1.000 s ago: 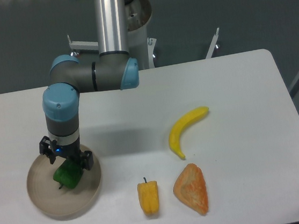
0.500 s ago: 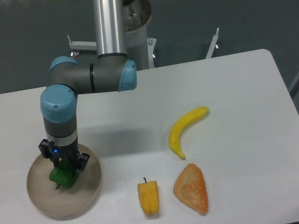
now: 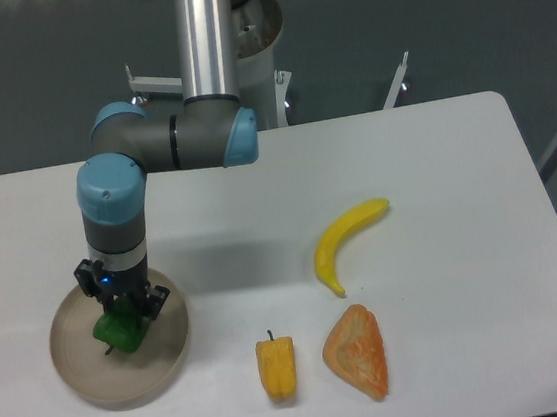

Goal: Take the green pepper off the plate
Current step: 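Lower the gripper around the green pepper and close on it, then lift the green pepper off the plate and carry it toward the banana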

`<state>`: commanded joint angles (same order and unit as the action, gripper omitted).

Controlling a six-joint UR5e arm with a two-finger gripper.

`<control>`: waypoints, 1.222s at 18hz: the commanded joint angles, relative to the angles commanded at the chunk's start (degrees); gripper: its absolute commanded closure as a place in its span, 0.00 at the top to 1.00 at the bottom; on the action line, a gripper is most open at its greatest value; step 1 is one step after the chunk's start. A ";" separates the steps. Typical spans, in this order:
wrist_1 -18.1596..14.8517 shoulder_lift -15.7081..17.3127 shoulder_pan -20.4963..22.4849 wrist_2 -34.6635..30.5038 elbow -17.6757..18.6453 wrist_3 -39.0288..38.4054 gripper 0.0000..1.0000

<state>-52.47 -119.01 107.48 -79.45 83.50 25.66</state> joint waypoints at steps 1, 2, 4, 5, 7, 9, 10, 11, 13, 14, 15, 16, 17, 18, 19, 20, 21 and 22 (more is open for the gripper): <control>-0.26 0.27 1.23 0.00 -0.53 1.92 0.25; -0.35 0.44 2.98 0.00 -0.71 4.12 0.25; -0.44 1.76 6.32 0.00 -0.88 7.20 0.25; -0.44 2.37 7.99 0.09 -1.06 8.87 0.25; -0.88 2.99 10.55 0.00 -1.58 12.99 0.25; -1.49 3.08 12.31 -0.70 -2.11 17.91 0.25; -1.93 3.17 13.27 -1.66 -2.64 20.20 0.25; -2.54 3.26 14.24 -2.71 -3.16 21.53 0.25; -3.95 3.26 15.47 -4.13 -4.22 24.51 0.25; -4.39 3.43 16.35 -4.39 -4.14 27.14 0.25; -4.66 3.78 16.97 -4.66 -4.22 29.43 0.25; -4.75 3.78 17.15 -5.01 -4.31 30.76 0.25; -4.75 3.87 17.50 -5.45 -4.49 31.12 0.25; -4.75 3.87 17.76 -6.06 -4.57 31.21 0.25; -4.75 3.70 17.76 -6.67 -4.57 31.21 0.25; -4.66 3.52 17.76 -7.29 -4.57 31.21 0.25; -4.66 3.43 17.76 -7.82 -4.57 31.30 0.25; -4.49 3.26 17.76 -8.00 -4.57 31.21 0.25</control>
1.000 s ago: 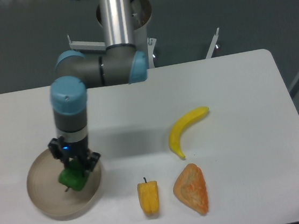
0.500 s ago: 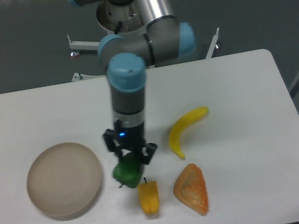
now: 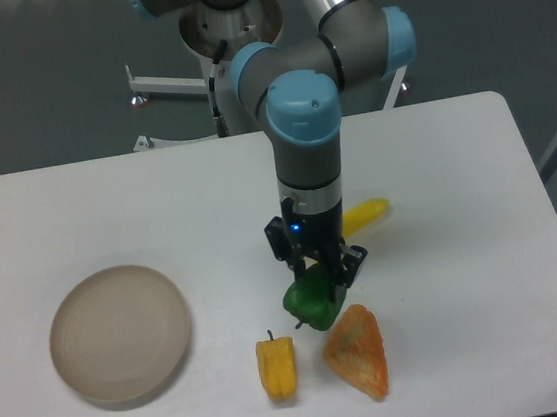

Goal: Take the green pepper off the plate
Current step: 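Lift the green pepper off the plate and carry it toward the banana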

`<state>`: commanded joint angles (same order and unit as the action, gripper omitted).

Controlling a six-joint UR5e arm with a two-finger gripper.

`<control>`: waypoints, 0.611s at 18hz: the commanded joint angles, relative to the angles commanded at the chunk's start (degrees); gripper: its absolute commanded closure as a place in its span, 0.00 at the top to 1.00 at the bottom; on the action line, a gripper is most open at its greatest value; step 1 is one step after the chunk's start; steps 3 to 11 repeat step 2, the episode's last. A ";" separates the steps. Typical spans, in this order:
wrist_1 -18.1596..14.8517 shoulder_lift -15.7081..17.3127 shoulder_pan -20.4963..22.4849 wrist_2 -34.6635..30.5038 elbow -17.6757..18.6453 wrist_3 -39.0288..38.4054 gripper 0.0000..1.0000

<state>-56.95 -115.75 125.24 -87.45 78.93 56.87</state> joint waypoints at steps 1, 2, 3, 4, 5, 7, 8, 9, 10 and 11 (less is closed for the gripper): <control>0.00 -0.18 0.00 -0.09 0.00 0.09 0.25; 0.18 -0.18 0.00 -0.09 0.00 0.09 0.25; 0.18 -0.18 0.00 -0.09 0.00 0.09 0.25; 0.18 -0.18 0.00 -0.09 0.00 0.09 0.25; 0.18 -0.18 0.00 -0.09 0.00 0.09 0.25; 0.18 -0.18 0.00 -0.09 0.00 0.09 0.25; 0.18 -0.18 0.00 -0.09 0.00 0.09 0.25; 0.18 -0.18 0.00 -0.09 0.00 0.09 0.25; 0.18 -0.18 0.00 -0.09 0.00 0.09 0.25; 0.18 -0.18 0.00 -0.09 0.00 0.09 0.25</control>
